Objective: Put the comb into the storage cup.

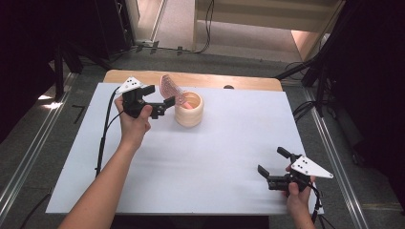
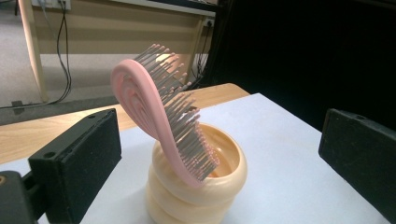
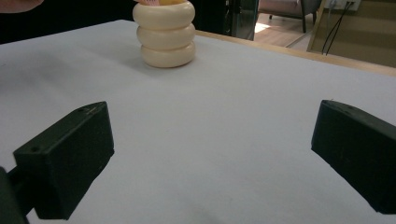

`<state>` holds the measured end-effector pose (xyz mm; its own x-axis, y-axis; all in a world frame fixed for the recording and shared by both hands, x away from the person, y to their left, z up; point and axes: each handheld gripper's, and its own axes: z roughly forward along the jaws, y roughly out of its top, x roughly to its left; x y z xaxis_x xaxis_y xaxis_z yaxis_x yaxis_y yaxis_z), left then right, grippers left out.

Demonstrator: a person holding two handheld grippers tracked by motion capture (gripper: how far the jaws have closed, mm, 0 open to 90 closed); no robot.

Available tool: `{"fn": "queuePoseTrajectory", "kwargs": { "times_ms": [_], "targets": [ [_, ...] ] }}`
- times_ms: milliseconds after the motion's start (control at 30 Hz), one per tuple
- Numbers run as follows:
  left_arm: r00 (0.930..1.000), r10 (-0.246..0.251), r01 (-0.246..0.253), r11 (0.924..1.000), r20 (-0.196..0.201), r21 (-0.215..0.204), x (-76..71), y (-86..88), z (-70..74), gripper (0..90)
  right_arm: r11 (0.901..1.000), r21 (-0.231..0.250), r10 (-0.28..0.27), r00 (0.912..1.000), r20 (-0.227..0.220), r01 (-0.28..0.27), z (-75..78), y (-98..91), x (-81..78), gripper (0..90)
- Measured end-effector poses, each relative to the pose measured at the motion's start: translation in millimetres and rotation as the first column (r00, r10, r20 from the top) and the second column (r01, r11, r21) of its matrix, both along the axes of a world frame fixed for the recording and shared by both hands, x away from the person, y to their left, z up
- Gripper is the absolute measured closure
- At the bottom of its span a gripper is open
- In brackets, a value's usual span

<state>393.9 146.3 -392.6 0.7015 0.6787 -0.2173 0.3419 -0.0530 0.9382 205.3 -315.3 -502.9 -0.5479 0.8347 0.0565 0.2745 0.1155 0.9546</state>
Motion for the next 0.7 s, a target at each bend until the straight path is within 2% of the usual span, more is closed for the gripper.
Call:
{"fn": "queuePoseTrajectory", "kwargs": {
  "times_ms": [700],
  "targets": [
    [0.9986, -0.014, 0.014, 0.9999, 0.052, -0.001, -36.6, 22.7, -5.7, 0.0, 1.0, 0.0, -0.001, 1.0, 0.0, 0.001, 0.9, 0.9, -0.4, 0.0]
  ]
}}
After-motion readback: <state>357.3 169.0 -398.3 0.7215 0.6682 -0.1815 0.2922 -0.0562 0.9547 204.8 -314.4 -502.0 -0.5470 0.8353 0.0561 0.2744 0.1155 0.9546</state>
